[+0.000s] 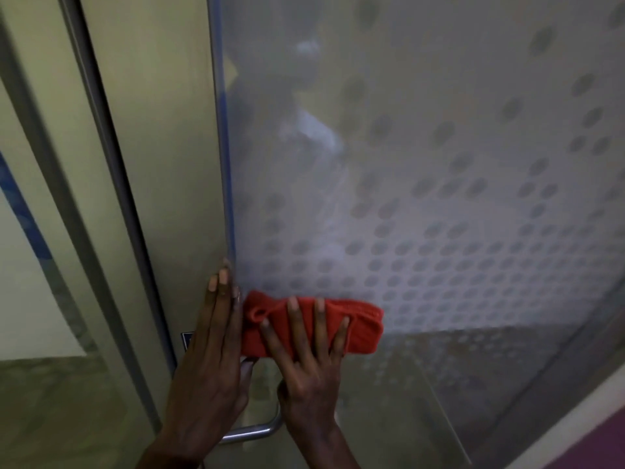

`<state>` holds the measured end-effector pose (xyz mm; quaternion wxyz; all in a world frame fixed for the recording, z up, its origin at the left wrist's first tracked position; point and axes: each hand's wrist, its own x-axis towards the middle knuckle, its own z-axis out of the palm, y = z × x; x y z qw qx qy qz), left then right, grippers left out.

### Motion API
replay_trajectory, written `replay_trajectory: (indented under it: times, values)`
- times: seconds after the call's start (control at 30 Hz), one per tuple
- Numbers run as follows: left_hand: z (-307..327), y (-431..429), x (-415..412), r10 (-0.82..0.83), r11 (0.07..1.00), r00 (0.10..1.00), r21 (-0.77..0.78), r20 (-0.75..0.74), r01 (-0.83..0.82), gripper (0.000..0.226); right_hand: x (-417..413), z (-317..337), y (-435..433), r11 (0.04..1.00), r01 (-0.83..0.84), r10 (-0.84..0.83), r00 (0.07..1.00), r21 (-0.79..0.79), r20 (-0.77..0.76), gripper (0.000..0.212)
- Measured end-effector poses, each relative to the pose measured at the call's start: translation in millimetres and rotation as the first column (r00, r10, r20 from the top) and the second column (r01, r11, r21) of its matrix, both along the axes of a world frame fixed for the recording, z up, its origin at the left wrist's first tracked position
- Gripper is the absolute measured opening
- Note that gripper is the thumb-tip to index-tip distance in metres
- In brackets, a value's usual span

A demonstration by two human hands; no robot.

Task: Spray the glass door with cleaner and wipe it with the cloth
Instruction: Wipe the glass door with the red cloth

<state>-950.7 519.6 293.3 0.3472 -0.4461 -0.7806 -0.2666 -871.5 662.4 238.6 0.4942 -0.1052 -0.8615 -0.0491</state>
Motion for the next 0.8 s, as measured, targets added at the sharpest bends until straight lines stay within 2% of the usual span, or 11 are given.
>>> replay_trajectory:
  times: [0.1,0.17,0.27,0.37,0.47,0.53,0.63,0.8]
  values:
    - [0,-4,-5,0.024,0.996,0.999,-0.089,-0.026,-0.026,0.122,10,-42,3,0.999,0.025,-0.023,0.997,-0.028,0.072,0.060]
    - [-1,-4,-6,0.051,0.989,0.998,-0.134,-0.046,-0.057,0.127,12,-43,3,0.998,0.038,-0.034,0.997,-0.043,0.076,0.053]
    - [-2,-5,-9,0.038,0.983,0.999,-0.181,-0.018,-0.040,0.140,10,-11,4,0.999,0.025,-0.024,0.999,-0.030,0.042,0.070]
    - [-1,-5,-9,0.008,0.982,1.000,-0.191,0.029,-0.002,0.145,2,61,7,0.997,-0.011,0.005,0.997,-0.080,-0.080,0.089]
    - [1,-6,-8,-0.007,0.985,0.998,-0.170,0.058,0.017,0.143,-6,139,8,0.998,-0.027,0.017,0.984,-0.060,-0.175,0.093]
    - [2,-7,-8,-0.015,0.984,0.998,-0.174,0.066,0.027,0.142,-10,162,7,0.999,-0.026,0.021,0.978,-0.020,-0.208,0.091]
    - [3,-9,-8,-0.010,0.983,0.998,-0.182,0.061,0.021,0.137,-10,141,6,0.999,0.000,0.008,0.982,0.044,-0.189,0.091]
    - [-1,-12,-10,0.039,0.974,0.999,-0.222,0.005,-0.037,0.135,9,27,11,0.992,0.116,-0.115,0.993,0.051,-0.023,0.089]
